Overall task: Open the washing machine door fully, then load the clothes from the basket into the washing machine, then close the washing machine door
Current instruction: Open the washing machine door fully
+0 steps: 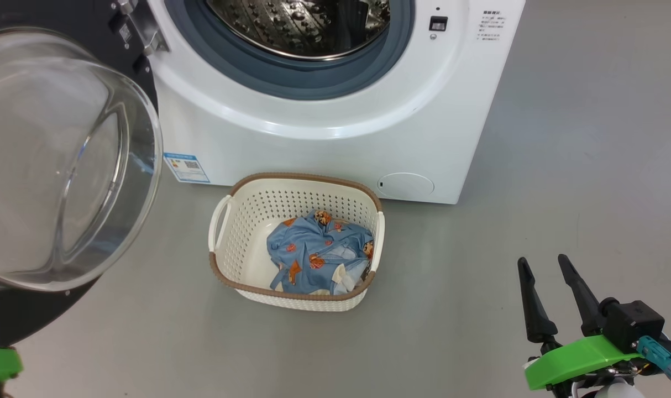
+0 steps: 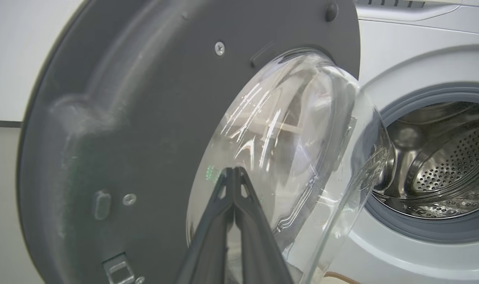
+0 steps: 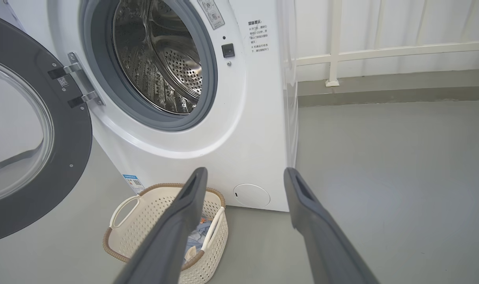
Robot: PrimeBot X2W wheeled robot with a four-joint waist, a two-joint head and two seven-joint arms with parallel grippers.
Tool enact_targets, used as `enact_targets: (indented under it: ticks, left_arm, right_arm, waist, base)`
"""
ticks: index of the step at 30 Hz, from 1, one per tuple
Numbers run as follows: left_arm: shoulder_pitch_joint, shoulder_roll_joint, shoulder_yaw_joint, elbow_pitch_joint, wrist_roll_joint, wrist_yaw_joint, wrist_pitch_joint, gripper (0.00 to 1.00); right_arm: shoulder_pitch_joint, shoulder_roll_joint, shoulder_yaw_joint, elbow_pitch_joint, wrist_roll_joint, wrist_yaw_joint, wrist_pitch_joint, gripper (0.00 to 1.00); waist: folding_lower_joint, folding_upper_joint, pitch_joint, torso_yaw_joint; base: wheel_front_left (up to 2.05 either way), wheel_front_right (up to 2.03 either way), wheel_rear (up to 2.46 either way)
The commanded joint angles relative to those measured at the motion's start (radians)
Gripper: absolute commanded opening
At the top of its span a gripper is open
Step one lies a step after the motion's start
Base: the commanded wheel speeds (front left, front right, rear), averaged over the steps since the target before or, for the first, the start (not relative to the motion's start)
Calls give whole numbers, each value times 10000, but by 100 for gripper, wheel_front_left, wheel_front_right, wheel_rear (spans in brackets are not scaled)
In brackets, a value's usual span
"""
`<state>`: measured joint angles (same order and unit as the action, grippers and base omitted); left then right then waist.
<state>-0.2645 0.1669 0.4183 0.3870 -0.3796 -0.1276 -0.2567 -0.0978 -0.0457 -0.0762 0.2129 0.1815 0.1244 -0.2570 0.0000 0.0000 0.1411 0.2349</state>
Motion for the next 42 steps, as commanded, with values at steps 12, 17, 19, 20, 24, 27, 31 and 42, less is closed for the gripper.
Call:
enact_targets:
  ticks: [12,17,19,20,24,27,31,42]
  left_arm:
    - [1256,-361,-1061,-2649,510,-30,-51,100]
    - [1632,-374,-1455,-2992,683,-30,-51,100]
    - [1831,-354,-1689,-3064,709,-30,-51,100]
    - [1926,-342,-1768,-3116,726,-30,-51,100]
    - [2451,-203,-2393,-3230,805,-30,-51,100]
    - [2724,-100,-2782,-3194,877,-30,-51,100]
    - [2908,-27,-3073,-3220,932,-30,-51,100]
    - [3218,37,-3456,-3292,947,-30,-51,100]
  right_arm:
    - [44,-45,294,-218,210,63,-47,100]
    - [102,-45,325,-274,199,63,-47,100]
    - [139,-45,319,-316,176,63,-47,100]
    - [161,-45,292,-342,209,63,-47,100]
    - [298,-45,298,-473,211,63,-47,100]
    - [390,-45,321,-563,114,63,-47,100]
    - [510,-45,383,-687,35,63,-47,100]
    - [785,-45,555,-1020,-102,63,-47,100]
  waist:
    - [0,0,-356,-215]
    - [0,0,-515,-485]
    - [0,0,-594,-614]
    - [0,0,-631,-686]
    - [0,0,-829,-1055]
    - [0,0,-941,-1278]
    - [0,0,-1029,-1552]
    - [0,0,-1138,-2035]
  base:
    - [0,0,0]
    - [0,0,0]
    - [0,0,0]
    - [0,0,0]
    - [0,0,0]
    - [0,0,0]
    - [0,0,0]
    - [0,0,0]
